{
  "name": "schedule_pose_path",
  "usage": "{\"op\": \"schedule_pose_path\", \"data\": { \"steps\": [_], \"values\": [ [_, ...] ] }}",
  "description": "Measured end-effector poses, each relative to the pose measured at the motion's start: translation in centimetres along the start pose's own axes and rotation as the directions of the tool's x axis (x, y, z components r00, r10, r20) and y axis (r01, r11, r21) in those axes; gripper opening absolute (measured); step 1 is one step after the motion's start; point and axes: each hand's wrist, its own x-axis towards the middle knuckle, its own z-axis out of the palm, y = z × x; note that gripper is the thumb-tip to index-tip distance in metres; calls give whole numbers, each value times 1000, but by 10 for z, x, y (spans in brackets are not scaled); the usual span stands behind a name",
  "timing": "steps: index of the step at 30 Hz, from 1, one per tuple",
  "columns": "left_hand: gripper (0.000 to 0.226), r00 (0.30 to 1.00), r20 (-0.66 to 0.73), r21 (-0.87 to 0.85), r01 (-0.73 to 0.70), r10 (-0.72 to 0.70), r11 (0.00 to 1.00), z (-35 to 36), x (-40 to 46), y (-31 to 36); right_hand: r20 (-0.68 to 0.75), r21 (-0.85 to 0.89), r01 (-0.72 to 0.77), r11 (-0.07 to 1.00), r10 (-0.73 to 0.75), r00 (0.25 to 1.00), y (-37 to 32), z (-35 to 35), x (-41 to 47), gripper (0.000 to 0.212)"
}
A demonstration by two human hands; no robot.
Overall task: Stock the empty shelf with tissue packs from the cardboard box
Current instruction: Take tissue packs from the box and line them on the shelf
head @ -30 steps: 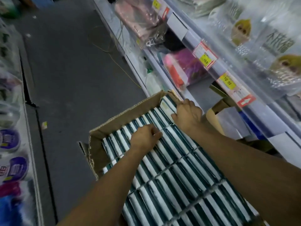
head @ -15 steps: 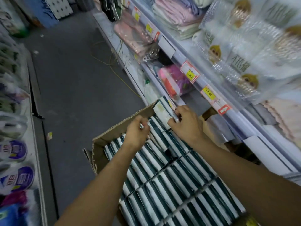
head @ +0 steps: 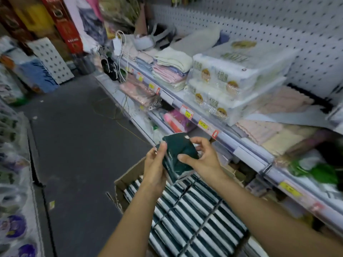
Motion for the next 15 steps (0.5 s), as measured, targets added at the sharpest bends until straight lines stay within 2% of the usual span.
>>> {"op": "schedule_pose_path", "data": {
  "steps": [2, 4, 6, 9, 10, 12, 15],
  "values": [
    [59, 995, 100, 36, -6, 2, 999, 11, -29, 10, -11, 62, -24, 998, 24, 1000, -19, -5, -28, 66],
    [49, 987, 158, 80, 1, -14, 997, 17, -58, 20, -37, 89, -53, 995, 57, 998, -34, -13, -54, 69],
    [37, 975, 219, 144, 11, -42, 990, 20, -81, 30, -40, 135, -89, 987, 95, 995, -51, -26, -79, 57],
    [48, 934, 325, 245, 72, -152, 967, 33, -113, 39, -16, 257, -121, 959, 130, 991, -71, -48, -114, 42],
    [54, 914, 359, 262, 97, -190, 960, 40, -122, 38, -47, 269, -111, 957, 128, 991, -79, -54, -127, 36],
    [58, 868, 436, 254, 133, -236, 958, 55, -142, 34, -195, 275, -70, 959, 127, 973, -90, -68, -150, 24],
    [54, 776, 570, 269, 134, -270, 954, 81, -168, 23, -443, 328, 26, 944, 129, 887, -100, -100, -178, 22]
  ]
}}
